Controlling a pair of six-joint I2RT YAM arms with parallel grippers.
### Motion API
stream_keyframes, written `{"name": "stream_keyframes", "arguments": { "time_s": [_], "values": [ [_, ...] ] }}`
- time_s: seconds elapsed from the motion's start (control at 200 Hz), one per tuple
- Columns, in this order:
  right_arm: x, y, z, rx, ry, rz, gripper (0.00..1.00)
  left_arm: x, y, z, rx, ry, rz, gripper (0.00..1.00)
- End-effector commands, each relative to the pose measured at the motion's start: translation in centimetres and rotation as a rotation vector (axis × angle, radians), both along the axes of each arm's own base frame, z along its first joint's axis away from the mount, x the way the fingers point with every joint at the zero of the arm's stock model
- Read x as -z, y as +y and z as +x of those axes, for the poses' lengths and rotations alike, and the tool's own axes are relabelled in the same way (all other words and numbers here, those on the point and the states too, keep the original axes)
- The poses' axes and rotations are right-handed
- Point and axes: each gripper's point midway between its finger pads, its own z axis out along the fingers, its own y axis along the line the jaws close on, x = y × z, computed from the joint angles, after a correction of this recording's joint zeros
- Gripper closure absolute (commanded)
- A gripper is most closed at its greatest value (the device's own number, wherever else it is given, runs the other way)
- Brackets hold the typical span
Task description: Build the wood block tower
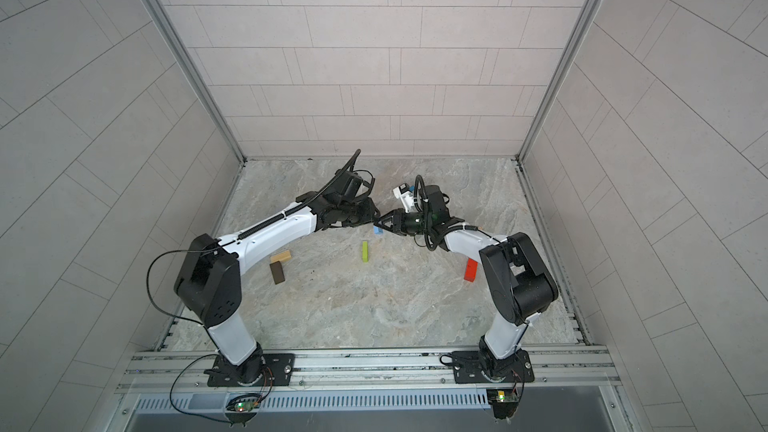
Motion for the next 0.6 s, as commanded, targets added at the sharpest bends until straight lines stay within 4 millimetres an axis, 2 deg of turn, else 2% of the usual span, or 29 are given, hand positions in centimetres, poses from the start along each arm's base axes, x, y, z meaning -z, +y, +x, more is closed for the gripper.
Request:
{"name": "stream_keyframes", "arguments": {
  "time_s": [0.0, 0.18, 0.395, 0.455, 0.595],
  "values": [
    [-0.8, 0.4, 0.1, -0.009, -0.024, 0.026, 0.89, -0.8, -0.7, 0.3, 0.011, -0.014, -0.013, 0.69],
    [-0.8, 0.4, 0.1, -0.009, -0.024, 0.028, 0.89, -1.0, -0.7, 0.4, 0.011, -0.015, -0.013, 0.86],
    [-0.4, 0.3, 0.2, -0.006, -0.018, 0.025, 0.84, -0.7, -0.5, 0.4, 0.006, -0.005, 0.0, 0.92],
    [-0.3, 0.2, 0.2, -0.003, -0.017, 0.024, 0.78, -0.7, -0.4, 0.3, 0.003, 0.0, 0.009, 0.93],
    [0.1, -0.5, 0.5, 0.027, -0.014, 0.009, 0.55, -0.4, 0.5, 0.0, -0.011, 0.014, 0.077, 0.94]
  ]
}}
